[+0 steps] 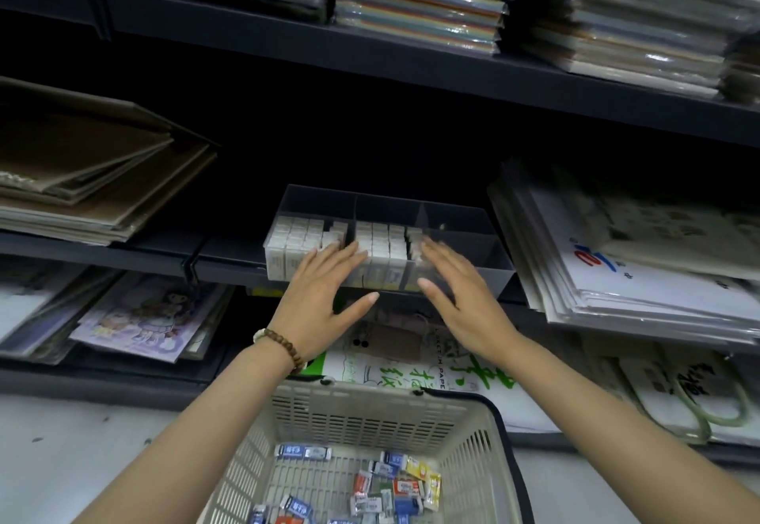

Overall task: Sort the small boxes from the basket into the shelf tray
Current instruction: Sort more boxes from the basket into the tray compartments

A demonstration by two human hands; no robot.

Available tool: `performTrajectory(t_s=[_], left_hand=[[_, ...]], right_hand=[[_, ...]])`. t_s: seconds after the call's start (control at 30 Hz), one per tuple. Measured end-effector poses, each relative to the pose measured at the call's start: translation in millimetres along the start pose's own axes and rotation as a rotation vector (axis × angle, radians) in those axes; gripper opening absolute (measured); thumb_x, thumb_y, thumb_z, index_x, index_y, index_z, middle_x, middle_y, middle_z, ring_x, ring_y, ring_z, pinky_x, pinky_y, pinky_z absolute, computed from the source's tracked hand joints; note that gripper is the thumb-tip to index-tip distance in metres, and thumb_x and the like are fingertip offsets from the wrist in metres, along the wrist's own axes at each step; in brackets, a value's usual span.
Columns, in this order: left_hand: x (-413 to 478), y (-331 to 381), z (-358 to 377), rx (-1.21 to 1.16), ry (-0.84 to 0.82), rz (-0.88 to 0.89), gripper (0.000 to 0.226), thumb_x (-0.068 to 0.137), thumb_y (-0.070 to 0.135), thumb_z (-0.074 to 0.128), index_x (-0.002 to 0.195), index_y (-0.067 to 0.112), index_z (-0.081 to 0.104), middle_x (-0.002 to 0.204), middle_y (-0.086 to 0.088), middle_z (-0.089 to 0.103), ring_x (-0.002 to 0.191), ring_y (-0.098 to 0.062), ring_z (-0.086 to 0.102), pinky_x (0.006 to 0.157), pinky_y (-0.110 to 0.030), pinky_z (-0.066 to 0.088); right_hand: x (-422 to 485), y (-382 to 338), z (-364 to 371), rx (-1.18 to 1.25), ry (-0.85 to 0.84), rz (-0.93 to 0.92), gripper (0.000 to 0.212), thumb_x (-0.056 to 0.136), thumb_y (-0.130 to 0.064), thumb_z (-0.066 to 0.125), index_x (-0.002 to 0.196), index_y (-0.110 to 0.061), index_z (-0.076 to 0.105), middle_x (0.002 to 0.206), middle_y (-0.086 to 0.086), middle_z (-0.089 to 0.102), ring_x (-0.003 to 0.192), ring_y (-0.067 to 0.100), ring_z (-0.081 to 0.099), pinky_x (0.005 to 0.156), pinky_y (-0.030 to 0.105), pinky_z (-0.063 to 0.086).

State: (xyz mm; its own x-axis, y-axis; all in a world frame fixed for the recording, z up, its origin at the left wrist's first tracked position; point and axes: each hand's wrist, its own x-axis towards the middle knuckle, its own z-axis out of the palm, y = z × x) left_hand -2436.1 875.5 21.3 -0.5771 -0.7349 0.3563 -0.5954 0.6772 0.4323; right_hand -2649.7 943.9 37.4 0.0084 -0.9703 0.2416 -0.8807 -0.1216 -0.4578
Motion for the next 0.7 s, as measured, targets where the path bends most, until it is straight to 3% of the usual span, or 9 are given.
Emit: performTrajectory(t_s=[0.1,0.2,0.27,0.4,0.47,0.6,0.67,0.7], left_hand=[[-27.0,-2.9,2.2,-0.083,-0.002,0.01,0.069,0.084,0.07,0.028,0.142,0.033,0.031,0.145,0.023,0.019,0.138,0.003,0.008,0.113,-0.021,-0.001],[-64.9,-13.2,20.6,-0.105,-0.187,-0.031,0.07,0.082,0.069,0.031,0.142,0.033,0.032,0.147,0.02,0.024,0.136,0.003,0.013,0.112,-0.02,0.007],[-91.6,-23.1,40.5,-0.08,-0.394,-0.116,0.068,0.085,0.064,0.035,0.143,0.031,0.03,0.151,0.013,0.026,0.139,-0.004,0.017,0.112,-0.024,0.012],[-138.4,-43.8,86.3,0.028,-0.783,-0.229,0.067,0.089,0.058,0.042,0.145,0.026,0.026,0.152,0.003,0.028,0.139,-0.014,0.025,0.112,-0.029,0.022],[-151.5,-53.3,106.5,0.011,-0.919,-0.308,0.068,0.089,0.057,0.043,0.145,0.023,0.026,0.151,-0.001,0.029,0.137,-0.017,0.029,0.111,-0.028,0.025],[-161.7,-64.5,147.0,-0.16,-0.944,-0.551,0.06,0.091,0.05,0.046,0.14,0.016,0.039,0.145,-0.004,0.039,0.132,-0.021,0.038,0.108,-0.03,0.03],[-170.2,-65.7,171.4,-0.285,-0.888,-0.673,0.051,0.093,0.044,0.047,0.132,0.012,0.048,0.135,-0.006,0.05,0.124,-0.023,0.046,0.105,-0.031,0.036],[-177.3,-66.0,184.3,-0.342,-0.873,-0.722,0.046,0.094,0.042,0.045,0.126,0.011,0.054,0.126,-0.007,0.056,0.117,-0.022,0.051,0.099,-0.029,0.039]], right_hand=[[-31.2,-4.3,8.4,0.167,0.122,0.016,0.047,0.097,-0.044,0.038,0.142,-0.034,0.035,0.145,-0.025,0.032,0.136,-0.01,0.022,0.111,0.011,0.016],[-70.2,3.1,39.6,0.256,0.097,0.077,0.036,0.097,-0.036,0.043,0.132,-0.029,0.047,0.131,-0.021,0.045,0.124,-0.007,0.039,0.098,0.003,0.027],[-95.3,15.0,70.0,0.24,-0.078,0.178,0.033,0.097,-0.032,0.045,0.13,-0.027,0.048,0.128,-0.016,0.046,0.122,0.001,0.043,0.093,0.007,0.03],[-135.7,55.1,132.1,0.137,-0.655,0.387,0.042,0.097,-0.033,0.048,0.135,-0.016,0.045,0.143,0.002,0.042,0.13,0.017,0.042,0.105,0.025,0.033],[-146.4,71.1,154.8,0.124,-0.815,0.466,0.042,0.096,-0.033,0.051,0.131,-0.012,0.05,0.14,0.006,0.046,0.125,0.022,0.046,0.1,0.028,0.038],[-156.6,86.8,202.3,0.267,-0.901,0.651,0.033,0.093,-0.026,0.057,0.109,0.002,0.066,0.117,0.013,0.064,0.112,0.027,0.057,0.1,0.037,0.044],[-165.4,91.4,229.0,0.38,-0.845,0.771,0.028,0.092,-0.021,0.059,0.108,0.002,0.068,0.108,0.008,0.067,0.106,0.023,0.059,0.1,0.033,0.045],[-171.3,94.3,243.4,0.406,-0.841,0.814,0.03,0.092,-0.021,0.059,0.111,0.001,0.067,0.112,0.011,0.067,0.108,0.024,0.059,0.099,0.031,0.045]])
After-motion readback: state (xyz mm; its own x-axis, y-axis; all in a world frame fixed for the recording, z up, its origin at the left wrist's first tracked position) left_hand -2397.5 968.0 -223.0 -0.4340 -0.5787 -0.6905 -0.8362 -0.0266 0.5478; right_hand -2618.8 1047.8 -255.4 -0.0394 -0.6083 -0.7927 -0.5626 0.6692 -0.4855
